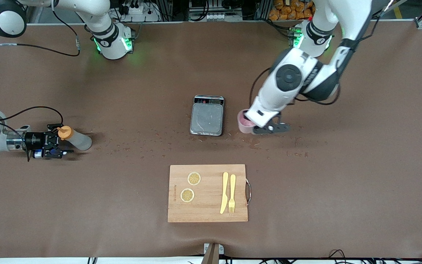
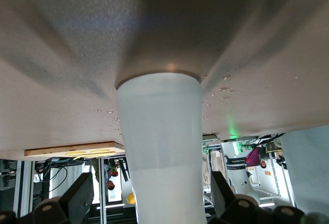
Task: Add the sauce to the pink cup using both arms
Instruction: 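Carry the pink cup onto the silver scale with the left gripper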
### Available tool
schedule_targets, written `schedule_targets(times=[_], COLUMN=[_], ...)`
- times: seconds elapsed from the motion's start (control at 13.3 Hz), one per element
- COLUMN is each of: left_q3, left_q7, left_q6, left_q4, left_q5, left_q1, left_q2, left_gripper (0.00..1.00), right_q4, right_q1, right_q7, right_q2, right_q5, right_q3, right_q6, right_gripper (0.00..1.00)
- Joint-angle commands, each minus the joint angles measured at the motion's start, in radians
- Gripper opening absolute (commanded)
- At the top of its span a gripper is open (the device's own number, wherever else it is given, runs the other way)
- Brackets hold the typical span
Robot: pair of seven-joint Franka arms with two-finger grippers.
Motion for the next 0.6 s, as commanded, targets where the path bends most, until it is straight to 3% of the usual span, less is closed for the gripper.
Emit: schedule_targets(times=[0.0, 0.23, 0.38, 0.53], left_q3=[0.002, 0.004, 0.007, 0.007], left_q7=[-0.124, -0.19, -0.235, -0.25], left_q6=[-0.023, -0.018, -0.012, -0.006], left_q4=[0.127, 0.182, 0.221, 0.248], left_q5=[0.014, 0.019, 0.02, 0.019], left_q1=[-0.079, -0.142, -0.184, -0.195], left_q2=[0.099, 0.161, 0.199, 0.231], left_gripper=[0.0, 0.0, 0.0, 0.0], right_q4=[0.014, 0.008, 0.003, 0.003], right_q1=[0.009, 0.015, 0.015, 0.015], right_q7=[-0.008, -0.03, -0.052, -0.052], right_q2=[0.02, 0.022, 0.022, 0.022], right_q5=[0.023, 0.023, 0.023, 0.023], right_q3=[0.0, 0.0, 0.0, 0.0], right_q6=[-0.002, -0.002, -0.002, -0.002], right_gripper=[1.0, 0.98, 0.74, 0.56])
